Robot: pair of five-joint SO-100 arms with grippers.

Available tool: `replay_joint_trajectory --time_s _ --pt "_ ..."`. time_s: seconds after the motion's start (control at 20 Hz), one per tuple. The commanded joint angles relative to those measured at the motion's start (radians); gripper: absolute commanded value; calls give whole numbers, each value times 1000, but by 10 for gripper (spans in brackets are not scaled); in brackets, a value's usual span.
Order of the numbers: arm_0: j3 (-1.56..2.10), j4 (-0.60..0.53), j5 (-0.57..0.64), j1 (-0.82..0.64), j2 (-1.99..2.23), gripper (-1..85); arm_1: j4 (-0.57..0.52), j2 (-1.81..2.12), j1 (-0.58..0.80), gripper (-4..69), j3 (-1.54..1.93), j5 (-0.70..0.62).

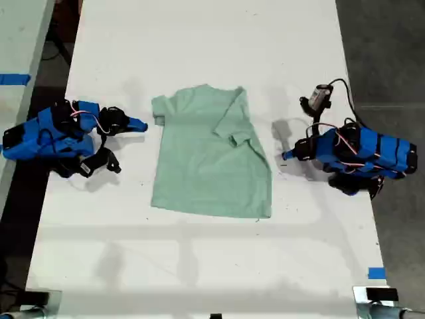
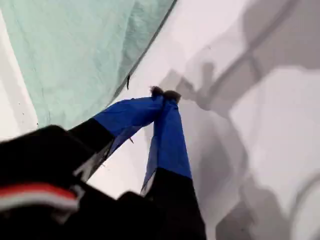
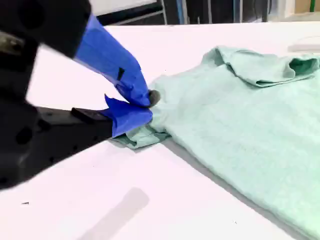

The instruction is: Fold t shirt

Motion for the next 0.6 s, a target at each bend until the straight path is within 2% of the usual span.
replay_joint_trajectory --time_s 0.0,0.1,0.25,0.35,0.55 --pt "-856 179 80 -179 -847 -3 5 12 18 -21 44 2" --pt "-1065 264 155 -272 -1114 -3 5 12 18 -21 44 2" --pt "-1180 288 221 -379 -1239 -3 5 12 15 -21 44 0" --pt "-1192 282 233 -393 -1252 -3 5 12 18 -21 44 -2" --pt "-1272 225 387 -471 -1431 7 5 12 15 -21 44 0"
